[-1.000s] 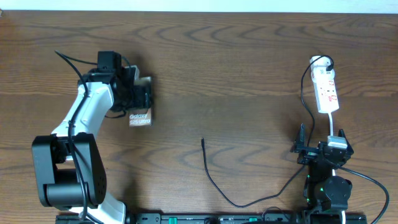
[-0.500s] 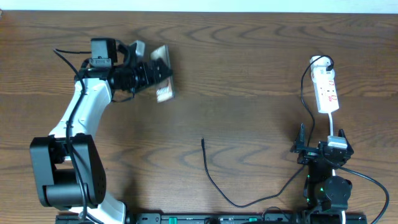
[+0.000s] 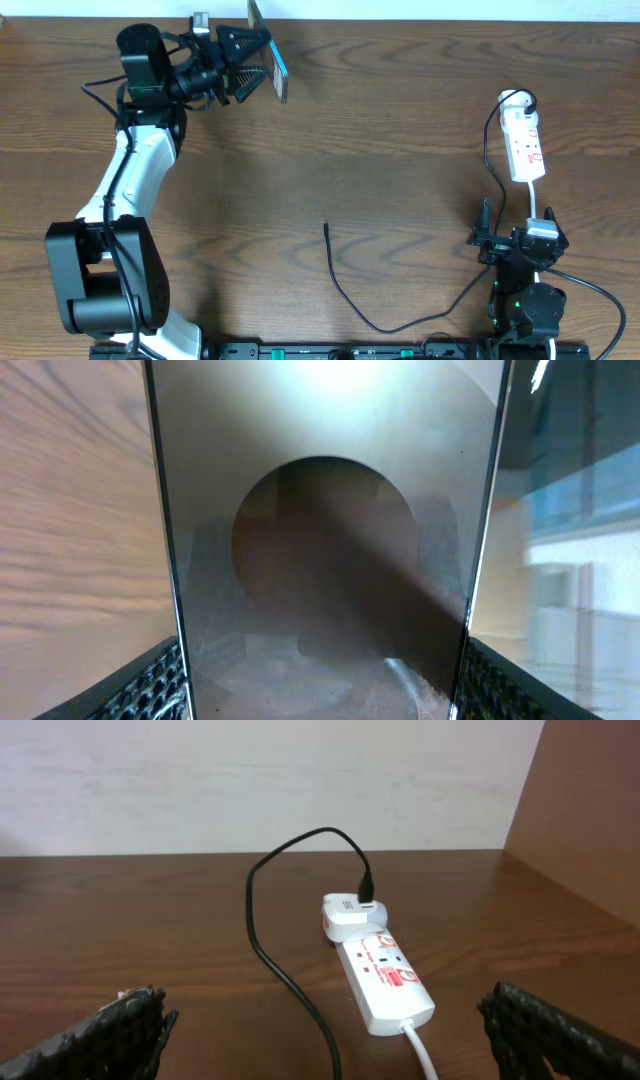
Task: Plug charger to phone and switch on socket
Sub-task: 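Lift the phone with the left gripper and swing it toward the table center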
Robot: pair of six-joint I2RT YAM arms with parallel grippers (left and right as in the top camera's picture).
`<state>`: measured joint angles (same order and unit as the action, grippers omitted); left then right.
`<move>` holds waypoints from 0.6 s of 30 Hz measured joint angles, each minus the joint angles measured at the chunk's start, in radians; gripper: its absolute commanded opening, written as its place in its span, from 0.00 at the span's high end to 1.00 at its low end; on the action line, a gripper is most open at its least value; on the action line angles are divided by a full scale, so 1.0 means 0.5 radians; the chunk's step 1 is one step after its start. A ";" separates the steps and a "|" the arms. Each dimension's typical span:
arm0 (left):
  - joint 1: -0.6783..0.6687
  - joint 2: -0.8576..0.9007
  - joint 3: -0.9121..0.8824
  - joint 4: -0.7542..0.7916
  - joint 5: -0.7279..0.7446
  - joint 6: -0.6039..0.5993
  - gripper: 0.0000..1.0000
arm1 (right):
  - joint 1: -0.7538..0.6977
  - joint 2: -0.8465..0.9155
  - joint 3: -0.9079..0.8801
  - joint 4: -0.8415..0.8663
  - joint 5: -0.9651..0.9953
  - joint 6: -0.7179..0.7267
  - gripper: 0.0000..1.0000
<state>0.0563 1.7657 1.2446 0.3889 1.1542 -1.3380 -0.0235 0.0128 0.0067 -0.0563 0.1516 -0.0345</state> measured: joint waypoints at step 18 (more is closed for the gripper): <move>0.102 -0.001 0.000 0.233 0.095 -1.184 0.93 | 0.000 0.000 0.000 0.000 -0.001 0.000 0.01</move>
<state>0.1074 1.7653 1.2446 0.5053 1.2018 -1.9301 -0.0235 0.0128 0.0067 -0.0563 0.1513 -0.0345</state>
